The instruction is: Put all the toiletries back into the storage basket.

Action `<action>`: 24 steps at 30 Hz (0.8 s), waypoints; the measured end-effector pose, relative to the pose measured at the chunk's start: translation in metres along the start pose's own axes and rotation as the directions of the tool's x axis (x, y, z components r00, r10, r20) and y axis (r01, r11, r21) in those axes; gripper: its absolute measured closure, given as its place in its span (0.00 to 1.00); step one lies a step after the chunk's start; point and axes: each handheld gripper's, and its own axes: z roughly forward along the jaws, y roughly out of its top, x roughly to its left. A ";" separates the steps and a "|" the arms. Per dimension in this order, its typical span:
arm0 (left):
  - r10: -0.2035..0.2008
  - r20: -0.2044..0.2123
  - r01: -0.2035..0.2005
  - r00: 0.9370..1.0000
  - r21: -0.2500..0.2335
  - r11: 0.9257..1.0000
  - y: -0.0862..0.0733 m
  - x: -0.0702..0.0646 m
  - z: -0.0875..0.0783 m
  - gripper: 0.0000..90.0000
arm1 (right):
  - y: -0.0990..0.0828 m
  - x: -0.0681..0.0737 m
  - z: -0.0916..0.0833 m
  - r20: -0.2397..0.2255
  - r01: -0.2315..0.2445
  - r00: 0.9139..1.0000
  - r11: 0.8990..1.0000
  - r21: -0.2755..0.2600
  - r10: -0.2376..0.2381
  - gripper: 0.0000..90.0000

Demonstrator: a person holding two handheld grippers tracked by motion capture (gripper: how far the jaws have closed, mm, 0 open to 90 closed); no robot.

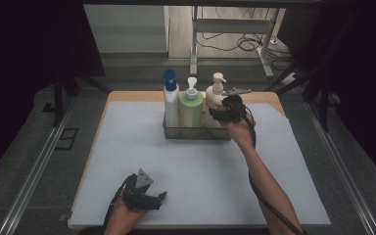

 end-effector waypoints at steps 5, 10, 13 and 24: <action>0.000 0.000 0.000 1.000 0.000 1.000 0.000 0.000 0.000 0.13 | -0.005 0.001 -0.001 0.001 0.002 1.000 1.000 0.011 -0.003 0.41; 0.000 0.000 0.000 1.000 0.000 1.000 0.000 0.000 0.000 0.13 | -0.012 0.001 -0.001 -0.004 0.001 1.000 1.000 0.021 -0.001 0.41; 0.001 -0.001 -0.001 1.000 0.001 1.000 0.000 0.000 0.000 0.13 | -0.015 -0.002 -0.001 -0.007 -0.017 1.000 1.000 0.015 0.018 0.41; 0.001 -0.001 -0.001 1.000 0.001 1.000 0.000 0.000 0.000 0.13 | -0.015 -0.008 0.000 -0.040 -0.033 0.999 0.999 0.028 0.034 0.38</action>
